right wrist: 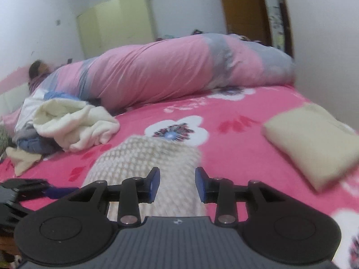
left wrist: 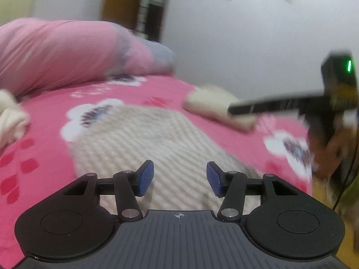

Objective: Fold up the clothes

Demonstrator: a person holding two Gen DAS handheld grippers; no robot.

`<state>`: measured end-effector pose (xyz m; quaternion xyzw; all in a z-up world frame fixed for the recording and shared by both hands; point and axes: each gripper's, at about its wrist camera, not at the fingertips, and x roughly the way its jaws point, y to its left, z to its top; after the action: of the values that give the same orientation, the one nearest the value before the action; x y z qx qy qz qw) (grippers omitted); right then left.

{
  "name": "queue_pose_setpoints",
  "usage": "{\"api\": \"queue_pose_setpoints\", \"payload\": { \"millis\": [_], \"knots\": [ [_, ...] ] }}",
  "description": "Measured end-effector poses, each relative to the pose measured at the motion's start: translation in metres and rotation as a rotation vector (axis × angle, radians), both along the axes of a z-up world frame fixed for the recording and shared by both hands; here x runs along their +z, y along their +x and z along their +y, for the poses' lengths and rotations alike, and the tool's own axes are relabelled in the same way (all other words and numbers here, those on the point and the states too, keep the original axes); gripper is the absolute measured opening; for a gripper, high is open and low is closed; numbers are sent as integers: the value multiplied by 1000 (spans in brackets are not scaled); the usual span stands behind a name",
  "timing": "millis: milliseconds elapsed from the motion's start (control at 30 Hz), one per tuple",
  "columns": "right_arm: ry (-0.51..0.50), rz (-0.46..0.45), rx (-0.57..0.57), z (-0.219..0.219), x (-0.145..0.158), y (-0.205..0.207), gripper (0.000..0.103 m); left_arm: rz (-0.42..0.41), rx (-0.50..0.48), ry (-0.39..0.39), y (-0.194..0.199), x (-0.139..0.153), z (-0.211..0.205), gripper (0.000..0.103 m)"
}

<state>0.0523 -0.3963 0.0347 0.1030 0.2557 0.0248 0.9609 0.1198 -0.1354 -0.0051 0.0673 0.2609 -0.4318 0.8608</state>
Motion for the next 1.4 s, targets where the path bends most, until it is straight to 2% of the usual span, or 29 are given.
{"api": "queue_pose_setpoints", "payload": {
  "millis": [67, 167, 300, 400, 500, 533, 600, 700, 767, 867, 967, 1000, 1067, 1167, 1200, 1267, 1400],
  "knots": [
    [18, 22, -20, -10, -8, -24, 37, -12, -3, 70, -5, -12, -11, 58],
    [49, 53, -58, -18, -23, -48, 37, -119, -5, 163, -21, -23, -23, 59],
    [134, 70, -84, -28, -39, -67, 37, -126, 7, 190, -22, -24, -27, 60],
    [135, 68, 9, -13, -43, -69, 37, -94, 22, 181, -20, -22, -28, 61],
    [90, 95, 86, 7, -55, -66, 36, -83, 47, 192, -22, -21, -32, 61],
    [58, 130, 99, 13, -65, -61, 34, -78, 56, 196, -23, -20, -34, 61],
    [-79, 175, 105, 26, -90, -53, 30, -61, 73, 200, -23, -18, -36, 62],
    [-168, 203, 119, 39, -71, -46, 30, -33, 109, 215, -21, -15, -40, 62],
    [-173, 142, 130, 40, -45, -42, 30, -5, 134, 221, -19, -12, -43, 62],
    [-168, 77, 107, 38, -20, -27, 30, 25, 173, 238, -18, -8, -47, 62],
    [-170, 91, 101, 36, -28, 3, 30, 33, 208, 262, -20, -7, -54, 62],
    [-175, 138, 103, 35, -42, 17, 30, 34, 218, 270, -21, -6, -56, 62],
    [-164, 200, 120, 29, -77, 36, 32, 30, 229, 285, -22, -7, -59, 62],
    [-1, 205, 101, 8, -82, 36, 34, 22, 241, 306, -23, -6, -64, 64],
    [21, 212, 98, 5, -82, 36, 34, 20, 244, 312, -24, -6, -65, 64],
    [3, 200, 104, 6, -84, 36, 35, 20, 251, 319, -23, -5, -67, 64],
    [31, 193, 99, 4, -85, 32, 35, -102, 317, 334, -35, 13, -71, 63]
  ]
}}
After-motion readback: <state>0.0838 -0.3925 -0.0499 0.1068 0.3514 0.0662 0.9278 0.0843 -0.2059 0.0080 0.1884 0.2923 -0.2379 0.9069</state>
